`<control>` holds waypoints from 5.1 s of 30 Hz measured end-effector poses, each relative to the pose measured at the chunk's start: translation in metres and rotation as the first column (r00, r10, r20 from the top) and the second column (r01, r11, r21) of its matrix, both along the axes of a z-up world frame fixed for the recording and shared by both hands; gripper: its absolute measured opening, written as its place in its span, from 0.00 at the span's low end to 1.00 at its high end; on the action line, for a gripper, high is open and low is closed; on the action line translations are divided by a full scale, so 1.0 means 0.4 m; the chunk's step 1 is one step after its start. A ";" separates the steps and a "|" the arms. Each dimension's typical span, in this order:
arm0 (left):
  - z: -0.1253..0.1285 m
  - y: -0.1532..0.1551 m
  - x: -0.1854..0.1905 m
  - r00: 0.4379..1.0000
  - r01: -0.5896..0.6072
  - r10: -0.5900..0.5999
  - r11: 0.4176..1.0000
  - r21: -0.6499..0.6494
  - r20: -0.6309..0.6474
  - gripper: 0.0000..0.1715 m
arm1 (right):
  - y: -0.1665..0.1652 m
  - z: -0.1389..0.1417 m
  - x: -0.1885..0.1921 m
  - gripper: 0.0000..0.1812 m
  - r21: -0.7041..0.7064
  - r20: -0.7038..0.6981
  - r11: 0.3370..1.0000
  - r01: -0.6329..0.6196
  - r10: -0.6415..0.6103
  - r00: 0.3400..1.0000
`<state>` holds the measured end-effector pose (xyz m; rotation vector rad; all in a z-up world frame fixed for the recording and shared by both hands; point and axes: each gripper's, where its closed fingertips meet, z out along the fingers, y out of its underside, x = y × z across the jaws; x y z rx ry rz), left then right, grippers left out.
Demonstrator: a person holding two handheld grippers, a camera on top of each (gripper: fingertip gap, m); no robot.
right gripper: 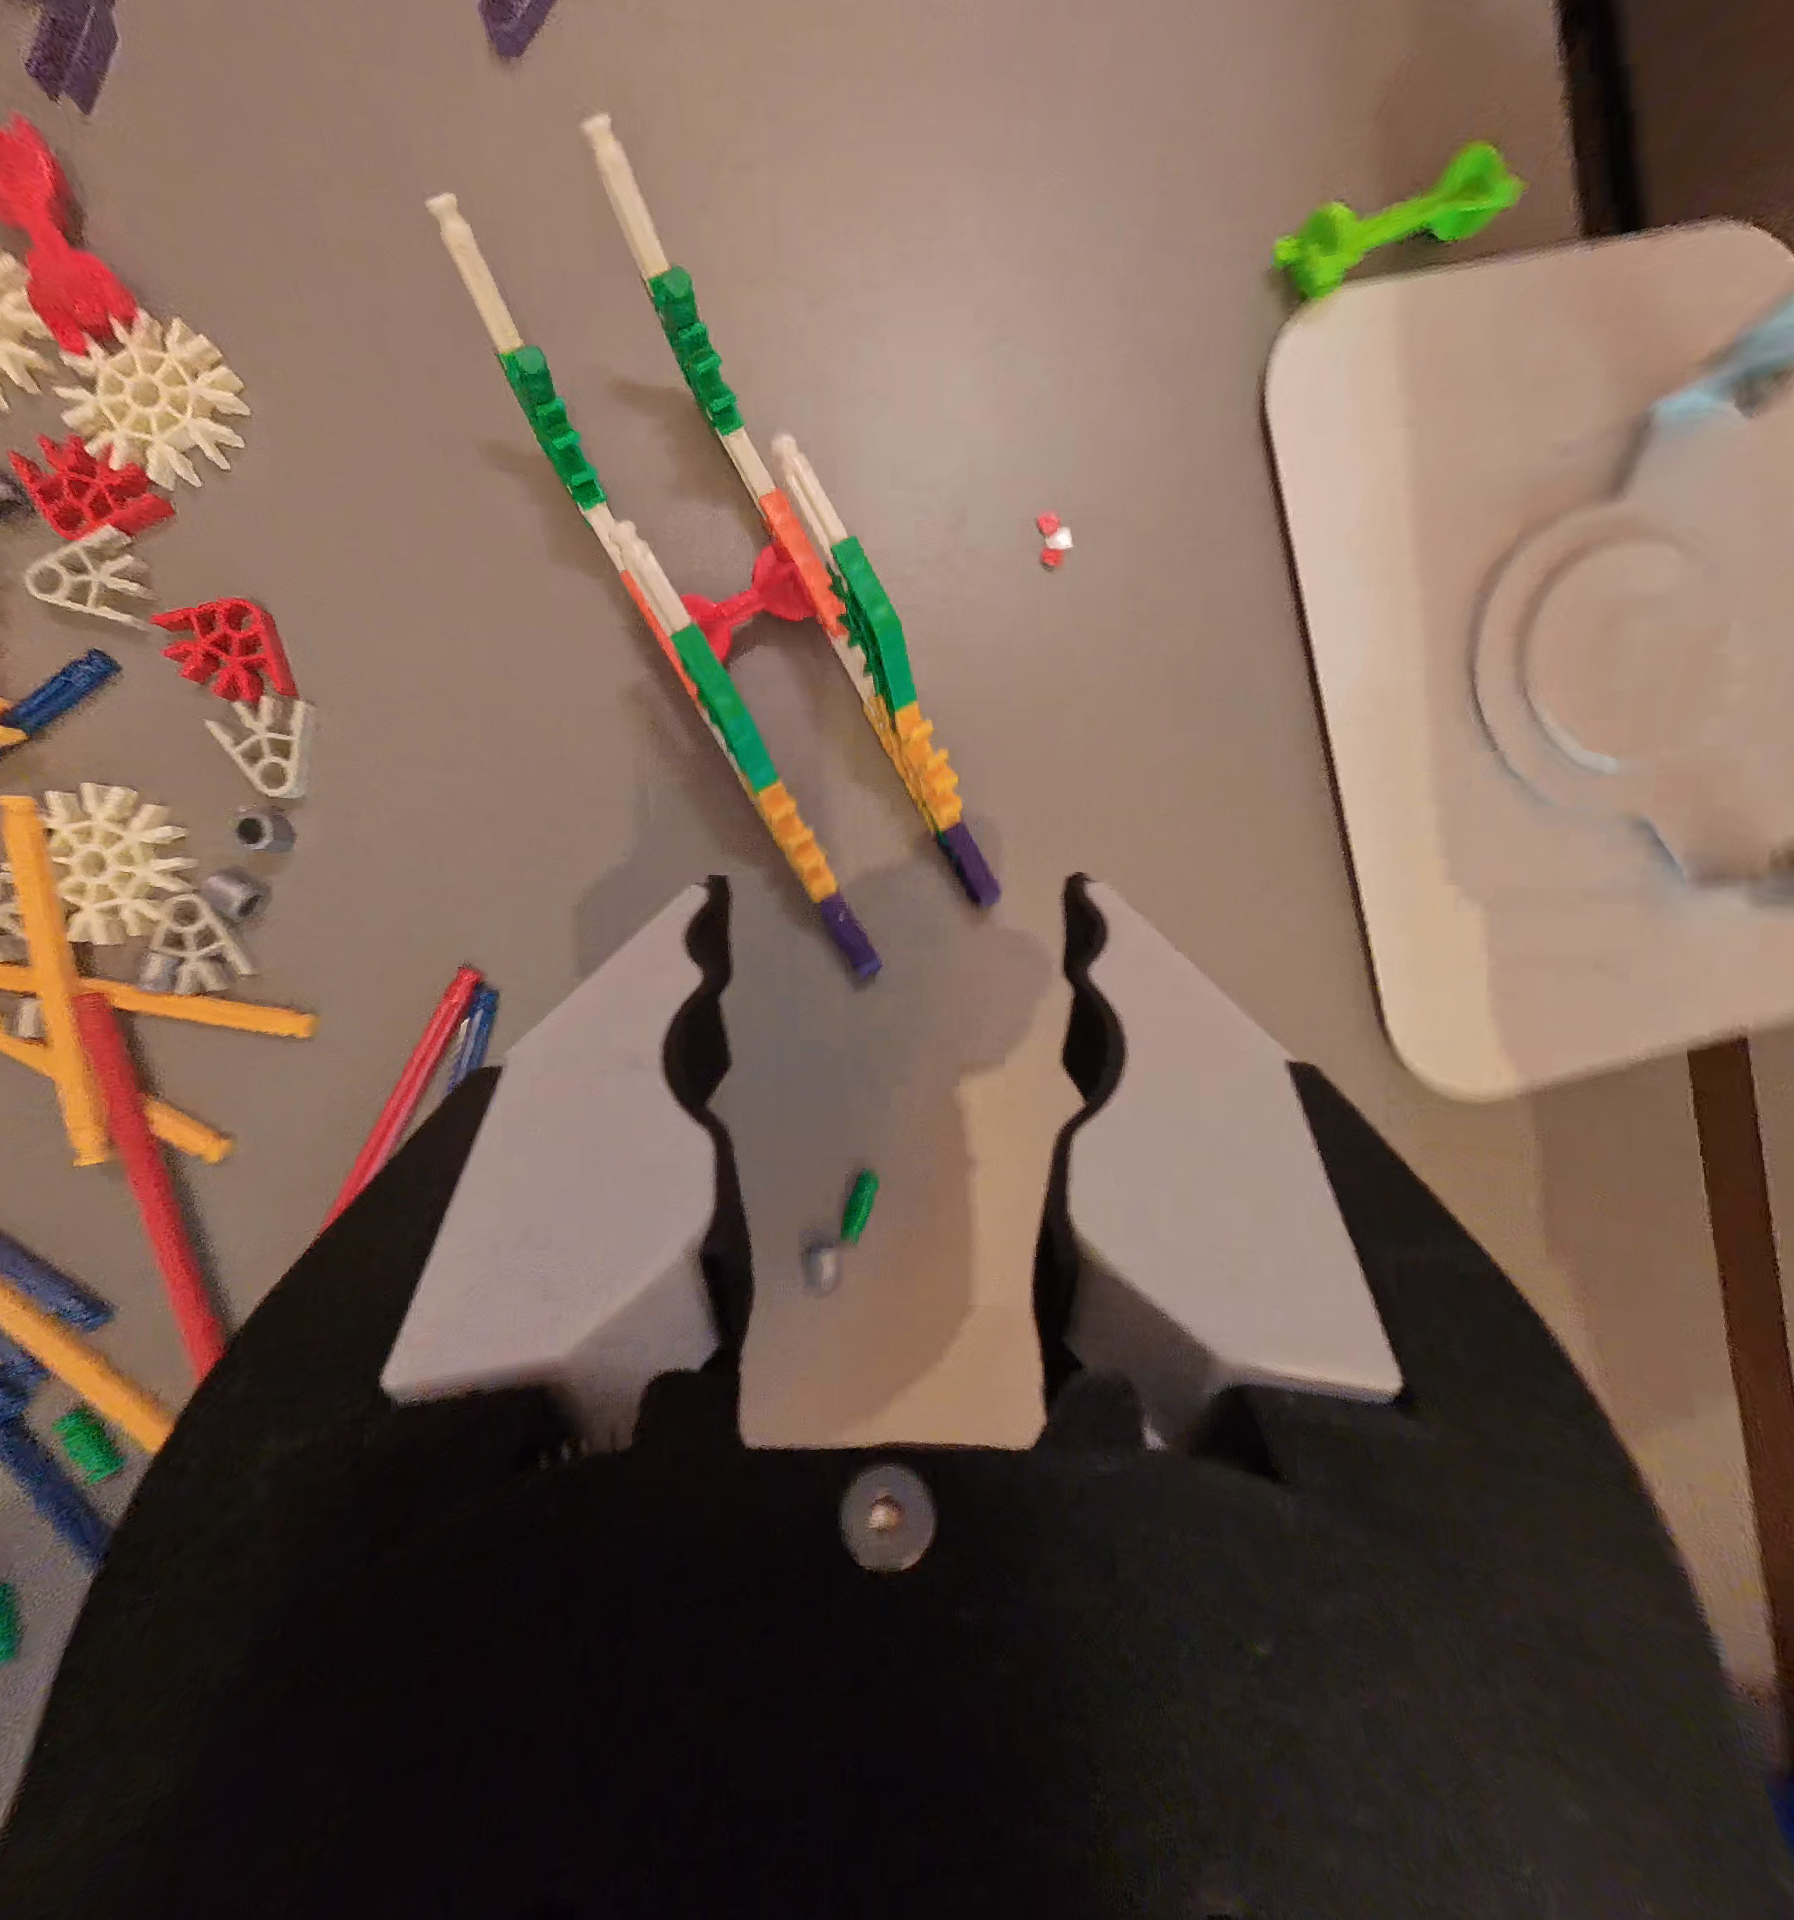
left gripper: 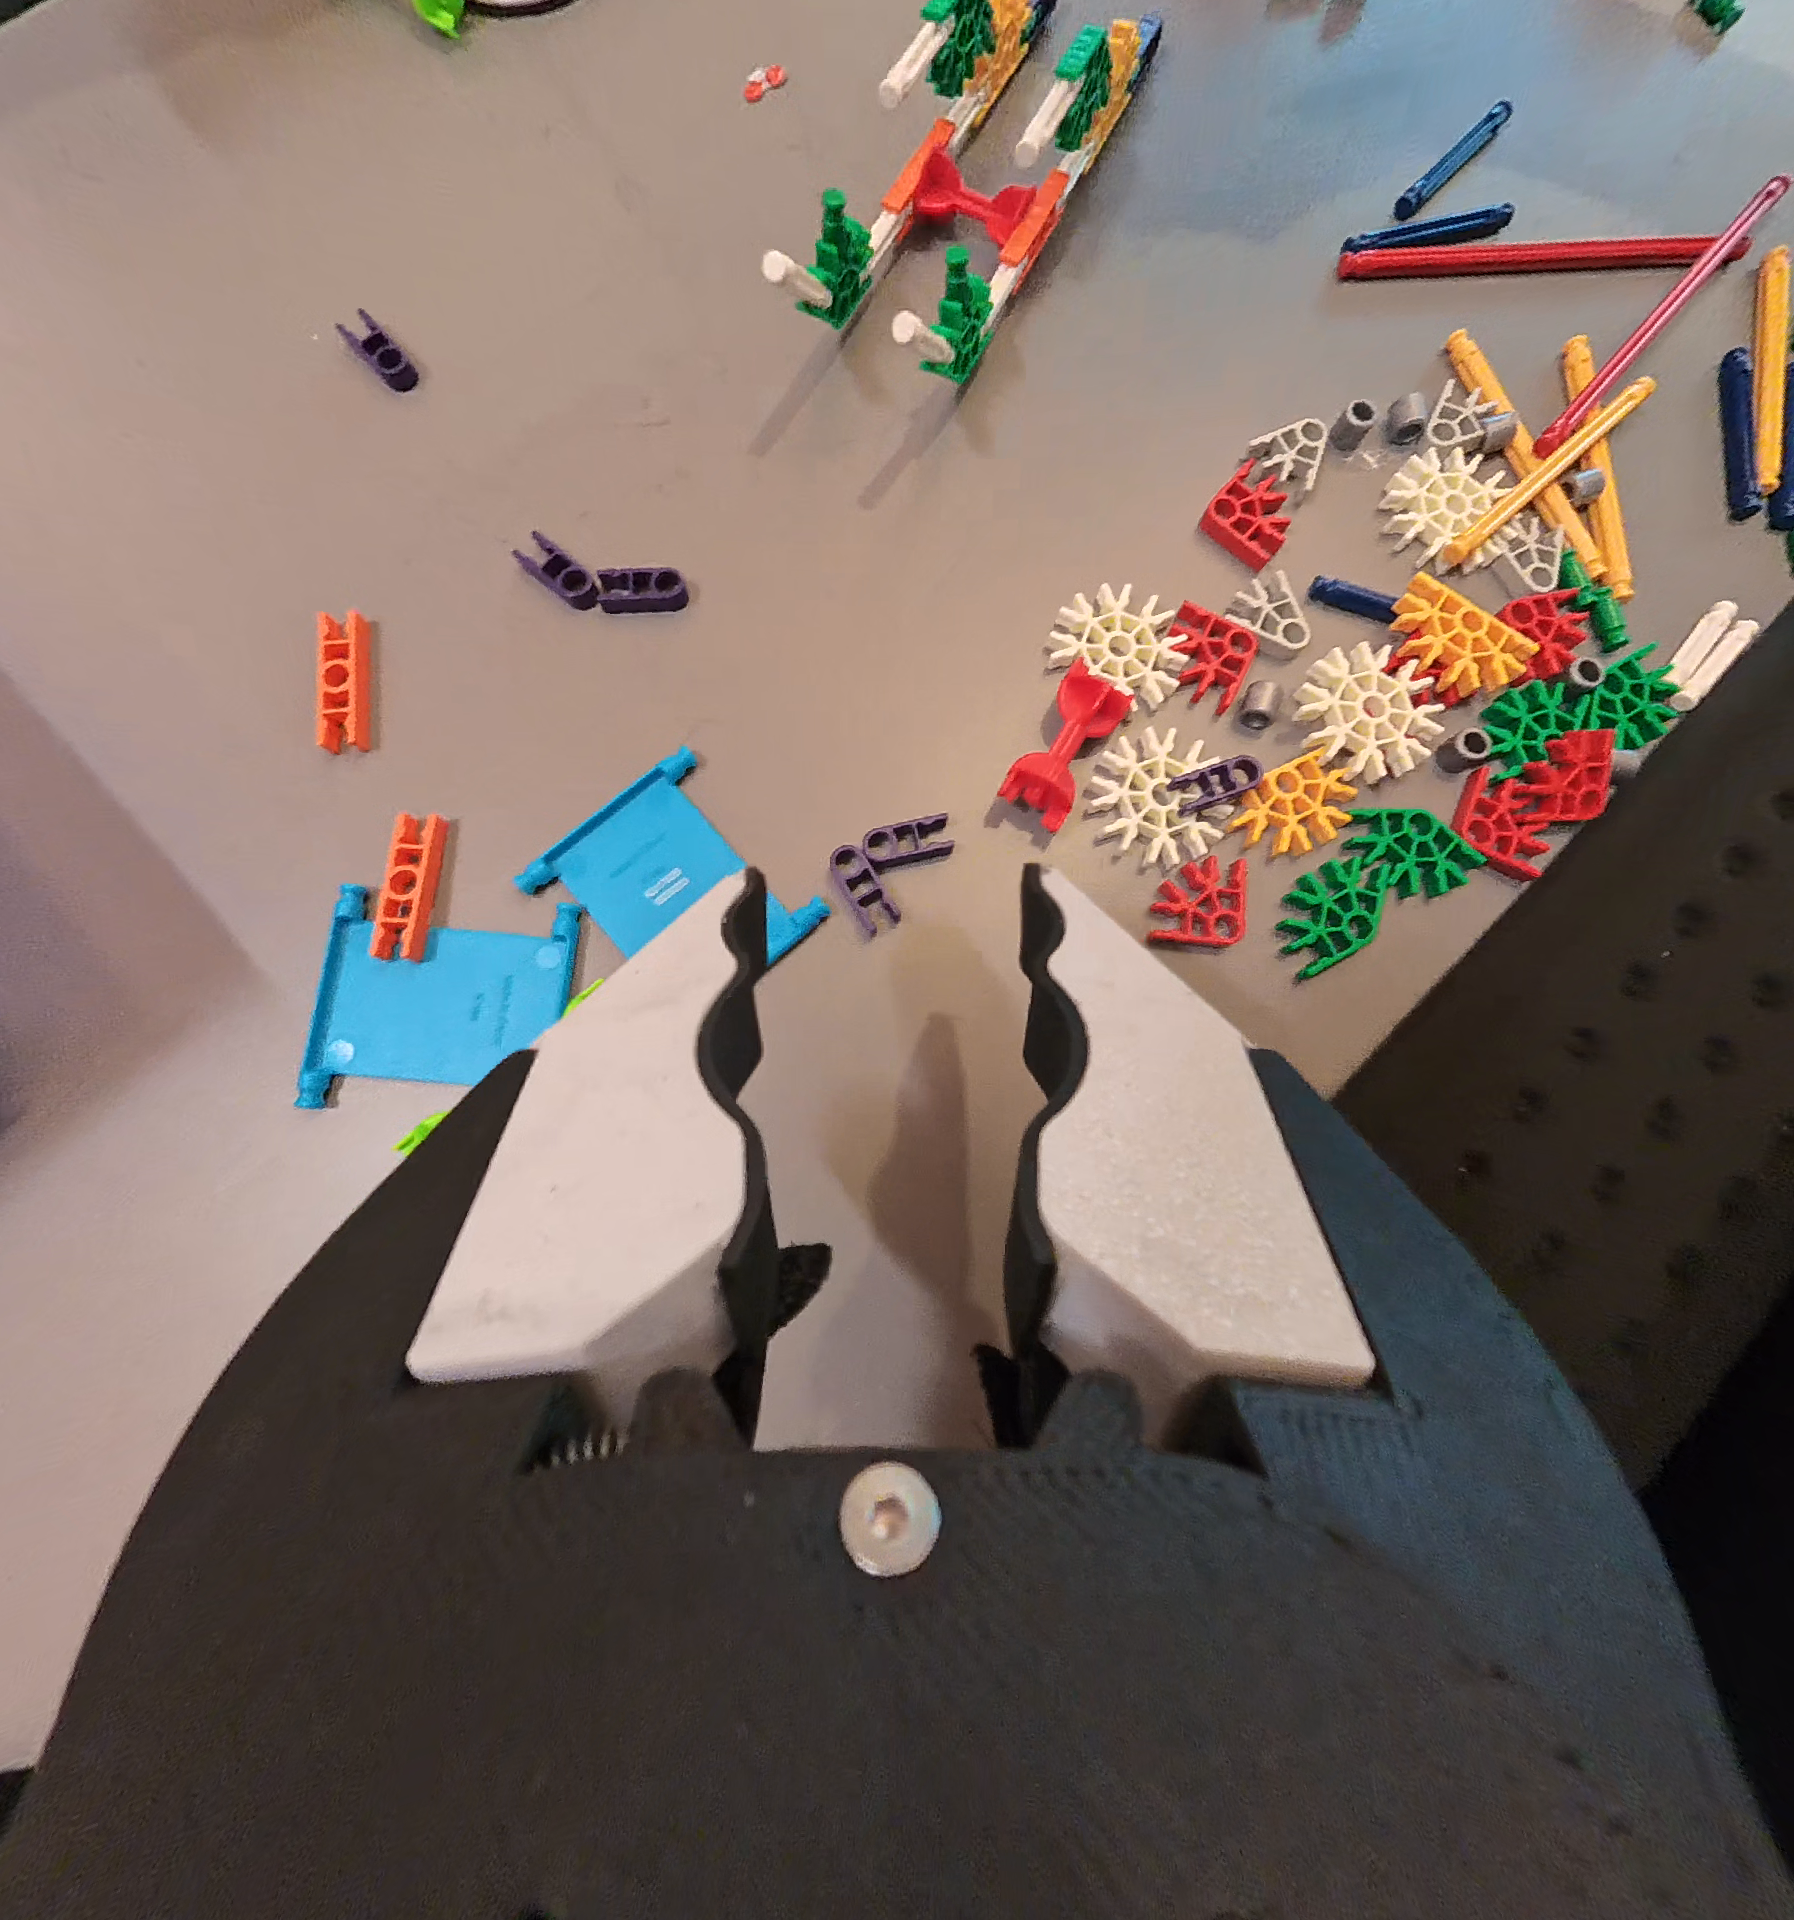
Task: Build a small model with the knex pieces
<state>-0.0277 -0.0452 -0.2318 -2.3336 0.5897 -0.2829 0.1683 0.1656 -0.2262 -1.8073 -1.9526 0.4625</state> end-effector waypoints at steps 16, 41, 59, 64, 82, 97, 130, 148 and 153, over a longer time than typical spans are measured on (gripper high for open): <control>-0.074 0.011 0.007 0.975 0.175 -0.187 0.979 -0.105 -0.121 0.20 | -0.308 -0.046 0.282 0.18 -0.186 -0.002 0.925 0.332 -0.338 0.941; -0.042 -0.011 -0.074 0.992 0.042 -0.044 0.999 -0.021 -0.116 0.25 | -0.329 -0.006 -0.017 0.23 -0.138 -0.189 0.967 0.214 -0.238 0.953; -0.037 0.006 -0.132 0.985 0.049 -0.054 0.998 -0.035 -0.163 0.21 | -0.345 -0.006 0.000 0.19 -0.134 -0.184 0.951 0.280 -0.301 0.935; -0.047 -0.007 -0.111 0.982 0.115 -0.124 0.991 -0.071 -0.145 0.18 | -0.355 -0.006 -0.011 0.19 -0.140 -0.193 0.951 0.277 -0.300 0.934; -0.118 -0.003 -0.002 0.965 0.216 -0.235 0.965 -0.150 -0.119 0.13 | -0.392 -0.051 0.204 0.07 -0.180 -0.022 0.901 0.394 -0.405 0.914; -0.100 -0.035 0.091 0.980 0.201 -0.197 0.970 -0.136 0.037 0.21 | -0.587 -0.108 0.228 0.06 -0.254 0.084 0.928 0.270 -0.257 0.963; -0.070 0.047 0.022 0.956 0.265 -0.270 0.963 -0.051 -0.114 0.22 | -0.558 -0.155 0.209 0.04 -0.181 0.062 0.983 0.016 -0.004 0.998; -0.035 0.038 0.190 0.888 0.455 -0.454 0.890 0.000 -0.071 0.20 | -0.533 -0.091 0.187 0.06 -0.204 -0.044 0.970 0.129 -0.141 0.989; -0.043 0.036 0.162 0.899 0.432 -0.432 0.902 -0.011 -0.067 0.20 | -0.541 -0.135 0.188 0.06 -0.164 0.011 0.973 0.163 -0.163 0.987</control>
